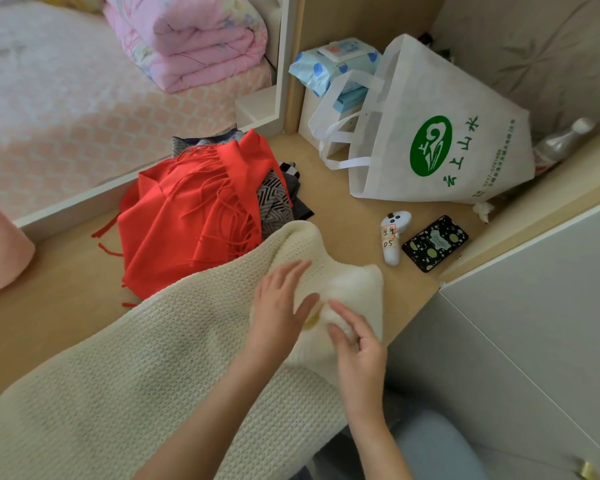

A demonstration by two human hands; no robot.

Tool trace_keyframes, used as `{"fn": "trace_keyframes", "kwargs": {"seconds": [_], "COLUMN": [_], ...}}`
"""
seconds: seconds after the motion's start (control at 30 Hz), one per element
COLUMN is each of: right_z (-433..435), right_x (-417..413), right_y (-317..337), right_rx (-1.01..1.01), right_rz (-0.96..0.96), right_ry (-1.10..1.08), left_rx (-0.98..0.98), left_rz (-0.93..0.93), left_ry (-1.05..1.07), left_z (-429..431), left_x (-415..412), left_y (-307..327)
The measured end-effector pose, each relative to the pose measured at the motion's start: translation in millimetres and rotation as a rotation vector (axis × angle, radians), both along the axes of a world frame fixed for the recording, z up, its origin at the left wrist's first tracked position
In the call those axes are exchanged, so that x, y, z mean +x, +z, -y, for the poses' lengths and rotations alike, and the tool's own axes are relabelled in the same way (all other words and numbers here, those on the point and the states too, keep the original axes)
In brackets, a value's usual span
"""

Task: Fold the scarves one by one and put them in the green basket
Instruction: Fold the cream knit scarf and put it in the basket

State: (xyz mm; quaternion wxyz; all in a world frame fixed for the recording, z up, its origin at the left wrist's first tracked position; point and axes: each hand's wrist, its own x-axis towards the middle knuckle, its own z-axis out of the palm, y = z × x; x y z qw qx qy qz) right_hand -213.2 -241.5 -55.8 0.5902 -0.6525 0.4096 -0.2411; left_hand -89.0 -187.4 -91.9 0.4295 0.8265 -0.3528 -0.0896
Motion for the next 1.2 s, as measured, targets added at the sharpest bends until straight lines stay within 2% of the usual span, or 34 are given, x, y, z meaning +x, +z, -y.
{"fn": "trace_keyframes", "kwargs": {"seconds": [0.07,0.17,0.2,0.27,0.37,0.53,0.67,0.77,0.87,0.9,1.0,1.1,1.2], "right_z": [-11.7,-17.8,-17.4,-16.3,-14.4,-13.0,-21.9,-38.7,-59.0,-61.8,-54.1,-29.8,-3.3], "right_x": [-3.0,-14.4,-18.6,-26.8,-36.6,-48.0,-52.6,-58.9,-65.8,-68.2,-63.7,-32.3,11.8], "right_y": [-4.2,-10.9,-13.2,-19.4,-27.0,-26.5,-19.9,-26.8,-41.0,-46.0,-52.9,-39.8,-38.8], "right_rx": [-0.028,0.003,0.037,0.083,0.127,0.135,0.076,-0.003,-0.057,-0.094,-0.198,-0.202,-0.042], "right_rz": [-0.028,-0.043,-0.043,-0.051,-0.055,-0.062,-0.054,-0.178,-0.388,-0.446,-0.427,-0.392,-0.395], "right_ry": [0.035,-0.084,-0.131,-0.190,-0.249,-0.270,-0.161,0.082,0.420,0.433,0.189,0.120,0.174], "left_rx": [0.079,0.332,0.398,0.470,0.367,-0.067,-0.255,-0.239,-0.120,-0.051,0.082,0.020,-0.066], "left_rz": [-0.122,-0.232,-0.236,-0.107,-0.042,-0.299,-0.289,-0.296,-0.450,-0.517,-0.642,-0.664,-0.727], "left_ry": [-0.170,-0.348,-0.400,-0.450,-0.236,0.231,0.398,0.507,0.642,0.672,0.743,0.764,0.755], "left_z": [12.0,21.8,22.6,23.6,27.3,29.9,-12.9,-79.3,-152.2,-172.2,-212.1,-218.1,-201.3], "left_x": [1.6,5.3,5.8,6.3,7.6,21.3,30.0,21.0,11.5,7.7,-4.7,-11.2,-12.3], "left_y": [5.8,2.0,-0.3,-7.2,-7.7,36.1,67.8,60.4,17.4,2.6,-20.9,-18.0,-7.4]}}
